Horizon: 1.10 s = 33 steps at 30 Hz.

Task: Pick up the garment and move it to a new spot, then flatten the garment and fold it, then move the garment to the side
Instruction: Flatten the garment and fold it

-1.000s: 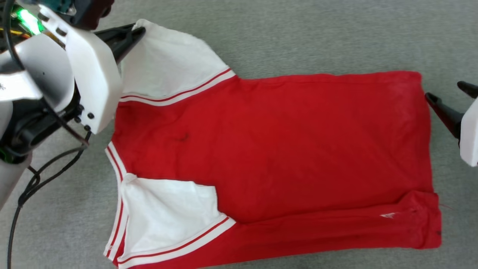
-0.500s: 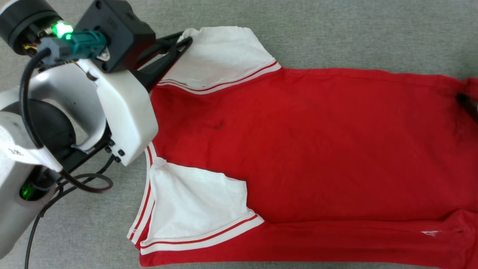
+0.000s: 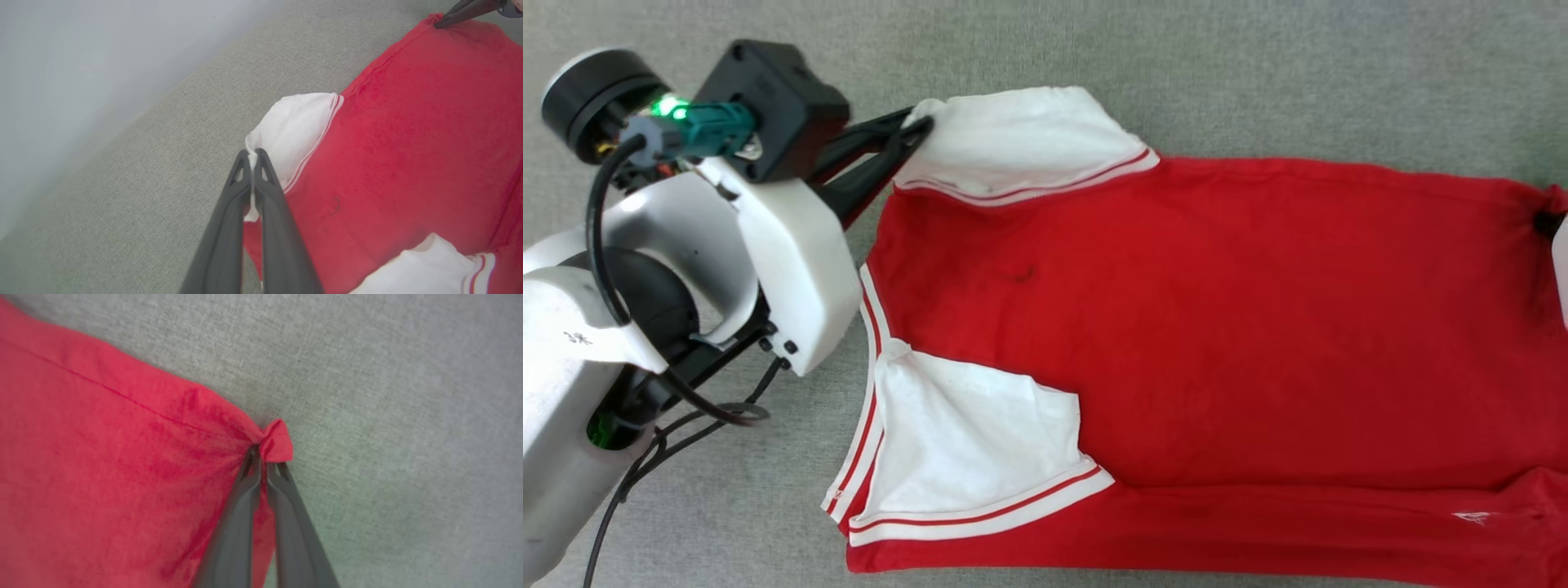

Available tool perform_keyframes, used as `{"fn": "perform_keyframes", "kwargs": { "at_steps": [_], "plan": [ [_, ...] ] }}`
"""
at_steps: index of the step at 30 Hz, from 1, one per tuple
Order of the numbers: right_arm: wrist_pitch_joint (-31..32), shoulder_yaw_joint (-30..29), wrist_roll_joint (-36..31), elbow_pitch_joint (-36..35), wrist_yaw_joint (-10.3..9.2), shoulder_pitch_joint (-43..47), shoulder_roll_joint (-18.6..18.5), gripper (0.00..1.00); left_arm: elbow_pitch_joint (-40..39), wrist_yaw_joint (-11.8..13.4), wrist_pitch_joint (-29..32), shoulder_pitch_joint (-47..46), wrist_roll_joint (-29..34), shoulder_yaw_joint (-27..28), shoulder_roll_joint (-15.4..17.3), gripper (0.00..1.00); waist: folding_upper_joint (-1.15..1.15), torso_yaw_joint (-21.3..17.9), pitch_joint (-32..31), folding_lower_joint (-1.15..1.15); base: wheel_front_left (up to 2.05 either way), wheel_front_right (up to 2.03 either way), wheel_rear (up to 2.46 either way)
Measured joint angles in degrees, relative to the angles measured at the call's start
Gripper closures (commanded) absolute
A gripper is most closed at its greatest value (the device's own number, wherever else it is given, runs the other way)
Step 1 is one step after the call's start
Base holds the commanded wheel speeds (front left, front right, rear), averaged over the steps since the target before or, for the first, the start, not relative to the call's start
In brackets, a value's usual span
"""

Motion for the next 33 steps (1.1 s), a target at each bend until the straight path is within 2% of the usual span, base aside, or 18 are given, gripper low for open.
{"fn": "perform_keyframes", "kwargs": {
  "at_steps": [7,14,24,33],
  "plan": [
    [-6.42,-0.67,1.87,0.85,0.01,1.46,1.49,1.00,1.26,1.52,-2.34,5.27,-0.88,0.64,1.75,1.00,0.00,-0.87,-4.46,0.01,0.00,0.00,0.00],
    [-11.04,-3.46,3.97,-1.49,0.10,6.66,2.22,1.00,1.19,3.42,-4.23,12.10,-3.00,1.48,4.38,1.00,0.00,-1.51,-10.28,0.01,0.00,0.00,0.00],
    [-15.89,-9.61,4.47,-7.78,0.10,21.61,4.15,1.00,-0.62,7.38,-6.53,26.24,-6.26,0.31,7.65,1.00,0.00,-1.66,-17.84,0.01,0.00,0.00,0.00],
    [-16.94,-10.03,6.93,-13.03,0.10,33.89,3.56,1.00,1.62,8.77,-9.32,36.68,-6.48,-3.82,8.03,1.00,0.00,-2.30,-18.61,0.01,0.00,0.00,0.00]
  ]
}}
